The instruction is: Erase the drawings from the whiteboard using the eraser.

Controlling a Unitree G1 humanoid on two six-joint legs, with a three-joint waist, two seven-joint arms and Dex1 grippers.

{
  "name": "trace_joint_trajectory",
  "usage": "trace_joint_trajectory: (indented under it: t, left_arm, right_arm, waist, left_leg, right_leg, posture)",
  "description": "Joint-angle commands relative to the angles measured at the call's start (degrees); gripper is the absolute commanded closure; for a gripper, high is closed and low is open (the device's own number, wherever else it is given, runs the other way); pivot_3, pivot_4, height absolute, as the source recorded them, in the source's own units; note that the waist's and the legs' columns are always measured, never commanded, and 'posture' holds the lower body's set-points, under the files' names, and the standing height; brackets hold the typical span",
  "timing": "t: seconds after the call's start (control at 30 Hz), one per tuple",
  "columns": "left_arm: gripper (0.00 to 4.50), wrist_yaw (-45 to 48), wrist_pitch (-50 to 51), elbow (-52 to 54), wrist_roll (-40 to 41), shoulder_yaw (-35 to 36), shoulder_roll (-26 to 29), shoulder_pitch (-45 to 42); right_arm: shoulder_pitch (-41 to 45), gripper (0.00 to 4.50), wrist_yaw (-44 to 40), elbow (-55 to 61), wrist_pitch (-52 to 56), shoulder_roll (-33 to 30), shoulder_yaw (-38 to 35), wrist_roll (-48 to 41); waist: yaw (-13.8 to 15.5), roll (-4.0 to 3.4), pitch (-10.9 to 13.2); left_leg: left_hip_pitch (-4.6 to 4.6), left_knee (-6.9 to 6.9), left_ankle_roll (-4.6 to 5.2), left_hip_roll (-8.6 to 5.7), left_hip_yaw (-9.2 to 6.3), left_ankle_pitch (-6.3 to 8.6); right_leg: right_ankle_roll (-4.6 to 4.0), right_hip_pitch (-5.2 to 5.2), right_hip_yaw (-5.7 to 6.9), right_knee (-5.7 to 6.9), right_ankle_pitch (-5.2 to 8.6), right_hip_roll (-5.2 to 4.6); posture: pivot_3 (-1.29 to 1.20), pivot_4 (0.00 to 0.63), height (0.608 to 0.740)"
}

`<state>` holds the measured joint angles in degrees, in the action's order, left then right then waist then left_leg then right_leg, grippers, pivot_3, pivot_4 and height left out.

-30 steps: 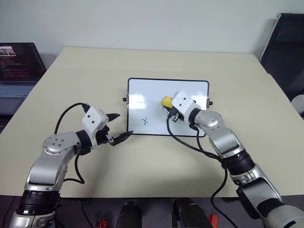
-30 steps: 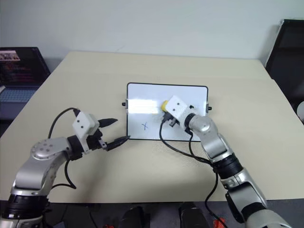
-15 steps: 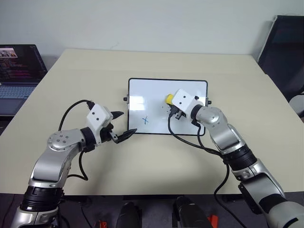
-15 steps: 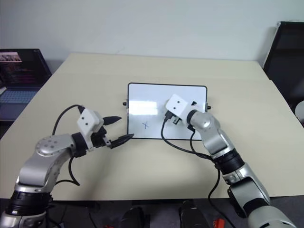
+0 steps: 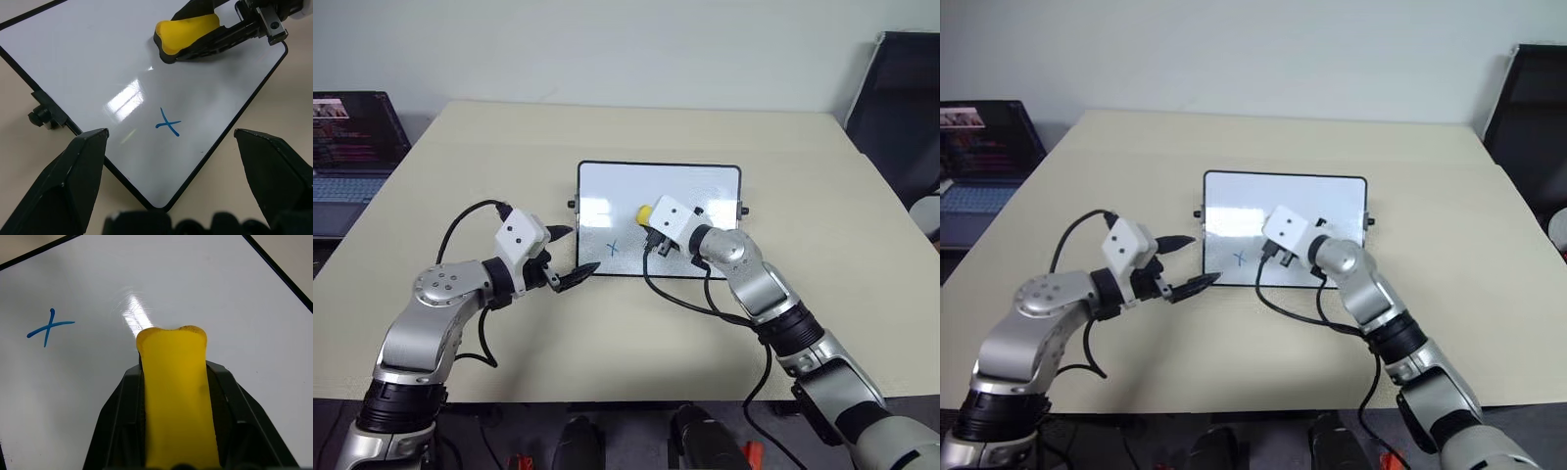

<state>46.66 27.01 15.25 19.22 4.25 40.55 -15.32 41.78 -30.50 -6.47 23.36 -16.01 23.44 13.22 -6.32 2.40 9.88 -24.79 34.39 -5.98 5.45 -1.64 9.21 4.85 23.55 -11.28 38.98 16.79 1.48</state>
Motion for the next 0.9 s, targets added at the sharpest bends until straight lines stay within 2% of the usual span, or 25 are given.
trace_joint_trajectory:
  t: [0.03,0.13,0.3,0.37,0.63,0.7,0.9]
  left_arm:
    - [0.0,-0.6,0.3,2.7,1.0,0.8,0.0,-0.9]
    - [0.0,-0.3,0.5,2.8,1.3,0.8,-0.1,-0.9]
    - [0.0,0.1,0.4,2.4,1.4,0.4,0.0,-1.3]
    - [0.0,0.2,0.4,2.3,1.4,0.3,0.0,-1.4]
    - [0.0,0.5,0.4,2.3,1.5,0.5,0.2,-1.3]
    - [0.0,0.5,0.4,2.3,1.5,0.5,0.2,-1.2]
    - [0.0,0.6,0.4,2.4,1.6,0.7,0.3,-0.8]
  right_arm:
    - [-3.4,3.2,-5.3,1.7,4.4,-3.7,-0.4,-1.0]
    - [-5.4,3.2,-7.8,4.5,6.0,-6.5,-0.7,-1.1]
    - [-2.1,3.2,2.1,0.7,3.0,-4.9,-7.0,0.2]
    - [-1.5,3.2,3.3,0.1,2.2,-4.2,-7.9,-0.3]
    - [-6.9,3.2,-8.7,6.2,5.1,-5.6,0.2,-1.5]
    - [-7.2,3.2,-9.4,7.0,4.9,-5.6,1.1,-0.9]
    - [-2.2,3.2,3.5,0.6,-0.4,-2.7,-3.3,3.2]
  waist:
    - [0.1,0.0,0.0]
    - [0.1,0.01,0.0]
    - [-0.1,0.0,0.0]
    - [-0.1,0.01,0.0]
    - [-0.2,0.03,0.0]
    - [-0.3,0.03,0.0]
    - [-0.4,0.03,0.0]
  left_leg:
    - [0.0,0.0,0.0,0.0,0.0,0.0]
    - [0.01,0.0,0.0,0.0,-0.01,0.0]
    - [0.06,0.2,0.02,0.0,-0.01,-0.01]
    - [0.06,0.38,0.02,0.0,-0.01,-0.01]
    - [0.06,0.24,0.05,-0.01,0.02,-0.02]
    - [0.06,0.15,0.05,0.0,0.03,-0.02]
    - [0.06,0.29,0.05,-0.02,0.04,-0.03]
  right_leg:
    - [0.0,-0.01,0.01,0.0,0.01,0.0]
    - [0.0,-0.02,0.01,0.0,0.01,0.0]
    - [-0.02,-0.05,-0.02,0.04,-0.07,0.0]
    - [-0.01,-0.09,-0.03,0.04,-0.1,0.0]
    - [0.01,-0.14,-0.03,-0.01,-0.08,-0.03]
    - [0.01,-0.09,-0.03,-0.01,-0.05,-0.03]
    - [-0.01,-0.03,-0.06,0.01,-0.08,-0.04]
  posture:
    - [0.0,0.15,0.74]
    - [0.0,0.15,0.74]
    - [0.0,0.15,0.74]
    - [0.0,0.15,0.74]
    - [0.0,0.15,0.74]
    - [0.0,0.15,0.74]
    - [0.0,0.15,0.74]
